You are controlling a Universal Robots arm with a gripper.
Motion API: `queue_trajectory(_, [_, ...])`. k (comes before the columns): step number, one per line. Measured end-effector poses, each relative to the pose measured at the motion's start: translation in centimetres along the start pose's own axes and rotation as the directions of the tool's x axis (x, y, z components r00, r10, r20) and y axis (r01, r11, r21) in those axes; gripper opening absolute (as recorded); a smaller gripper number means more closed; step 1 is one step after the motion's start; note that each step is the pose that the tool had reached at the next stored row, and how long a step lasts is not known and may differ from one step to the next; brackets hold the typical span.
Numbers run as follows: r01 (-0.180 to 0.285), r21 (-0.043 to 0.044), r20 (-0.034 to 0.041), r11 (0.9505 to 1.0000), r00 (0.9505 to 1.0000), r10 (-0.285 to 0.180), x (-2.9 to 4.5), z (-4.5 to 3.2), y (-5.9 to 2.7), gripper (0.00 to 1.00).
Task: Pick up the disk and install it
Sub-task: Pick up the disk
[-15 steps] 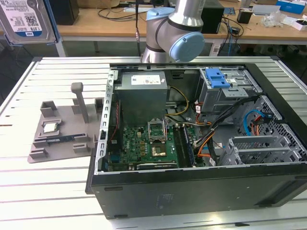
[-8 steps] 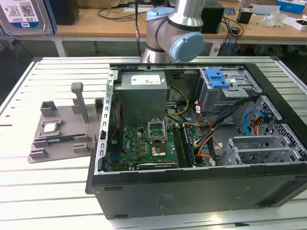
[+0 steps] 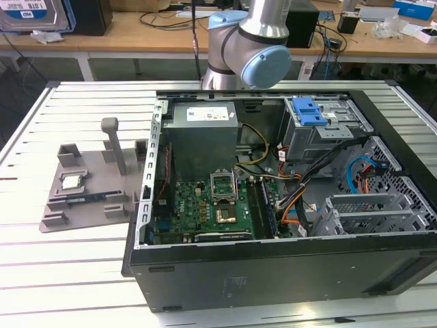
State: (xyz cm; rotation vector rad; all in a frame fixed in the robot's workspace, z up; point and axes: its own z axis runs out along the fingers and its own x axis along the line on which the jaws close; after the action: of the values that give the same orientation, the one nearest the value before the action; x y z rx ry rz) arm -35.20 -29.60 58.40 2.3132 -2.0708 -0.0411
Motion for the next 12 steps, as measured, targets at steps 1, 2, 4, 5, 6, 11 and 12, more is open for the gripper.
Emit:
queue_trajectory(1, [0.0,0.0001,0.0,1.0,1.0,0.0,0.0,-0.29,0.01,0.37])
queue_trajectory(2, [0.0,0.0,0.0,1.0,1.0,0.0,0.0,-0.67,0.03,0.37])
queue_trajectory(4, [0.0,0.0001,0.0,1.0,1.0,0.0,0.01,-1.38,0.06,0.37])
queue_trajectory(5, [0.0,0.0,0.0,1.0,1.0,0.0,0.01,-1.73,0.08,0.37])
queue_trajectory(6, [0.0,0.0,0.0,1.0,1.0,0.0,0.01,-2.32,0.1,0.37])
queue_trajectory(11, [0.0,0.0,0.0,1.0,1.0,0.0,0.02,-4.08,0.18,0.37])
queue_trajectory(12, [0.0,0.0,0.0,1.0,1.0,0.0,0.02,-4.4,0.2,0.37])
